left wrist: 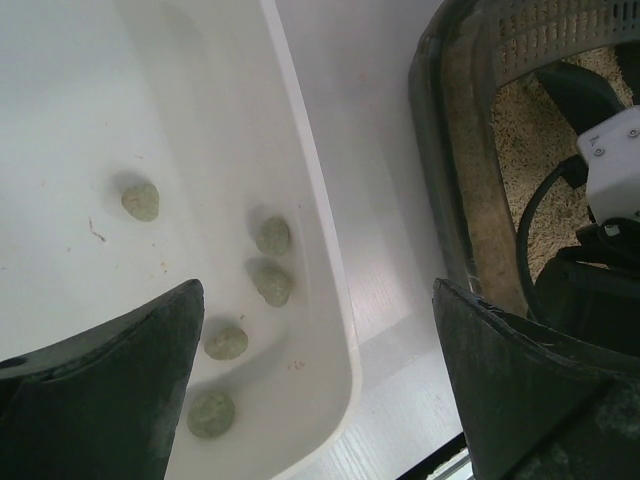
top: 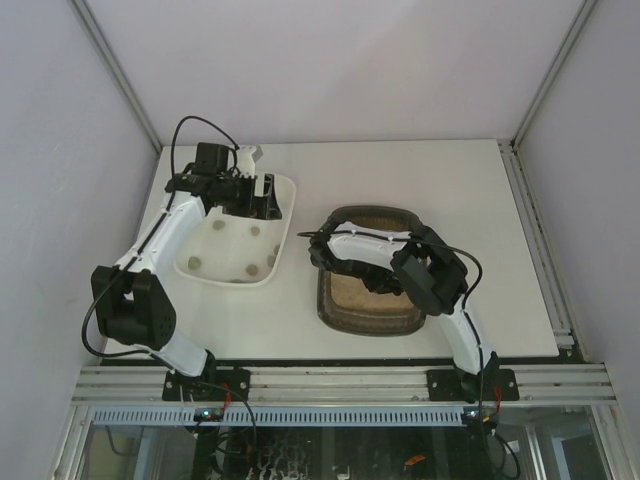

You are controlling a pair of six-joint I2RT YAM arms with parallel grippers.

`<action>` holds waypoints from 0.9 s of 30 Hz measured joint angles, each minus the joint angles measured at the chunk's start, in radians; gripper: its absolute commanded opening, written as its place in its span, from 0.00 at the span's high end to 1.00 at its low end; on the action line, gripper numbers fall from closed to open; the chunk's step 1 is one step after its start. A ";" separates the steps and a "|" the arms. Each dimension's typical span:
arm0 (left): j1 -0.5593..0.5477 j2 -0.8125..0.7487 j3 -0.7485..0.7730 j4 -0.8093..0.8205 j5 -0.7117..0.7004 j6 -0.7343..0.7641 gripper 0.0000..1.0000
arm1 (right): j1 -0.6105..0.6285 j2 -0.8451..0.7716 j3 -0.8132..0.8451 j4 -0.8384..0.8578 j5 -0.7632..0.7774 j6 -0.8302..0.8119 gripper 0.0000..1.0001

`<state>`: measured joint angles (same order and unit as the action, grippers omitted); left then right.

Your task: Clean the litter box

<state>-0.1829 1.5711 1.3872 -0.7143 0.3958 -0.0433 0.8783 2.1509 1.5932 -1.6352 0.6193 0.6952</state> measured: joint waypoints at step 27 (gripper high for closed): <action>-0.006 0.003 -0.020 0.021 0.001 -0.001 0.00 | 0.069 -0.185 -0.028 0.114 -0.160 -0.099 1.00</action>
<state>-0.1894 1.5745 1.3670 -0.6937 0.3969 -0.0441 0.9478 1.9663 1.5654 -1.5208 0.4591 0.5961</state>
